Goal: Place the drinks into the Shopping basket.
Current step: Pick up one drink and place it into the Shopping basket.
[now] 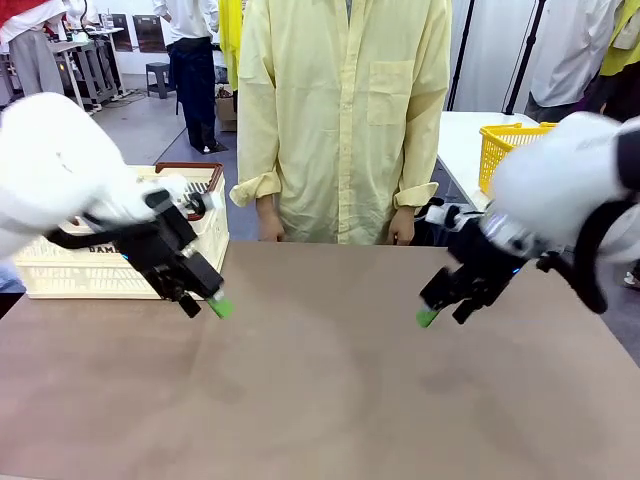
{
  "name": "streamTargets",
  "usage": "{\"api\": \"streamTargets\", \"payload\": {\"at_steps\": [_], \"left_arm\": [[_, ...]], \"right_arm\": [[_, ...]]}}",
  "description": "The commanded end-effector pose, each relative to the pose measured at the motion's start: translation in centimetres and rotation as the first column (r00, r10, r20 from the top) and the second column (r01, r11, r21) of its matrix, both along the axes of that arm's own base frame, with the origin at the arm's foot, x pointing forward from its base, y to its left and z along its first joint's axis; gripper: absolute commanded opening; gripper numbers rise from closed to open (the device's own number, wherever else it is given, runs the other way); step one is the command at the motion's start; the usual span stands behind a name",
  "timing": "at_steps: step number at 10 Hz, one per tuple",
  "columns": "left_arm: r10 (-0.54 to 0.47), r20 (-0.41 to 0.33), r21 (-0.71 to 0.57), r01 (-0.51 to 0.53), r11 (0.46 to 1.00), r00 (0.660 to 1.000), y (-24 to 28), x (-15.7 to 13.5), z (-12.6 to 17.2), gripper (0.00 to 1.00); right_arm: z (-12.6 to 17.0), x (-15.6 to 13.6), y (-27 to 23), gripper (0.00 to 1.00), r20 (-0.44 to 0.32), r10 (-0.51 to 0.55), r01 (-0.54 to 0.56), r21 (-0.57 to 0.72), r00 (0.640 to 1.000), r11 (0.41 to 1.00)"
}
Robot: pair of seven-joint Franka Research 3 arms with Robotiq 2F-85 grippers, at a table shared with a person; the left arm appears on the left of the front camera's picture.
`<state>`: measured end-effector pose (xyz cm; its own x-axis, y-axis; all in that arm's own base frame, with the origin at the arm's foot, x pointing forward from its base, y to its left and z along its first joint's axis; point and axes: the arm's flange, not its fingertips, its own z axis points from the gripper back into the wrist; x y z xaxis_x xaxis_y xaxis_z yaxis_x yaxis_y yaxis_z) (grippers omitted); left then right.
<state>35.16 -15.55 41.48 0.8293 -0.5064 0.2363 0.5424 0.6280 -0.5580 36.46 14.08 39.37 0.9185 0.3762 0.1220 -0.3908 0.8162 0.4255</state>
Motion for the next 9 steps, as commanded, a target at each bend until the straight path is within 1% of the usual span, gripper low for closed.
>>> {"api": "streamTargets", "payload": {"at_steps": [1,2,3,4,5,6,7,8,9], "left_arm": [[-0.038,-0.246,-0.341,-0.05,0.939,0.968,5.4,1.0,3.3,1.0],[-0.068,-0.247,-0.479,-0.061,0.876,0.967,8.6,0.2,5.3,1.0],[-0.026,-0.206,-0.555,-0.095,0.826,0.978,13.0,-0.8,7.5,1.0],[0.063,-0.152,-0.609,-0.143,0.78,0.986,19.1,-2.3,9.9,1.0],[0.174,-0.126,-0.655,-0.213,0.725,0.977,24.8,-4.1,11.2,1.0],[0.277,-0.133,-0.706,-0.287,0.647,0.952,30.0,-5.9,11.3,1.0],[0.373,-0.176,-0.732,-0.374,0.57,0.911,34.4,-7.4,10.3,1.0],[0.429,-0.23,-0.754,-0.439,0.489,0.874,38.5,-8.9,8.2,1.0],[0.463,-0.276,-0.77,-0.482,0.418,0.843,41.1,-10.0,6.3,1.0]], "right_arm": [[4.9,0.3,-6.3,1.0,-0.263,0.021,0.109,0.469,0.965,0.876],[6.7,-0.4,-10.0,1.0,-0.246,0.047,0.11,0.586,0.968,0.803],[8.3,-1.0,-14.1,1.0,-0.234,-0.022,0.171,0.639,0.972,0.75],[9.7,-2.2,-19.4,1.0,-0.219,-0.115,0.237,0.688,0.969,0.686],[10.4,-3.5,-24.1,1.0,-0.213,-0.194,0.288,0.725,0.958,0.626],[10.3,-4.7,-28.6,1.0,-0.222,-0.282,0.346,0.76,0.933,0.549],[9.5,-6.1,-32.6,1.0,-0.241,-0.357,0.395,0.793,0.903,0.463],[7.9,-7.4,-36.1,1.0,-0.277,-0.411,0.438,0.817,0.868,0.375],[6.5,-8.1,-38.1,1.0,-0.303,-0.468,0.48,0.815,0.83,0.323]]}}
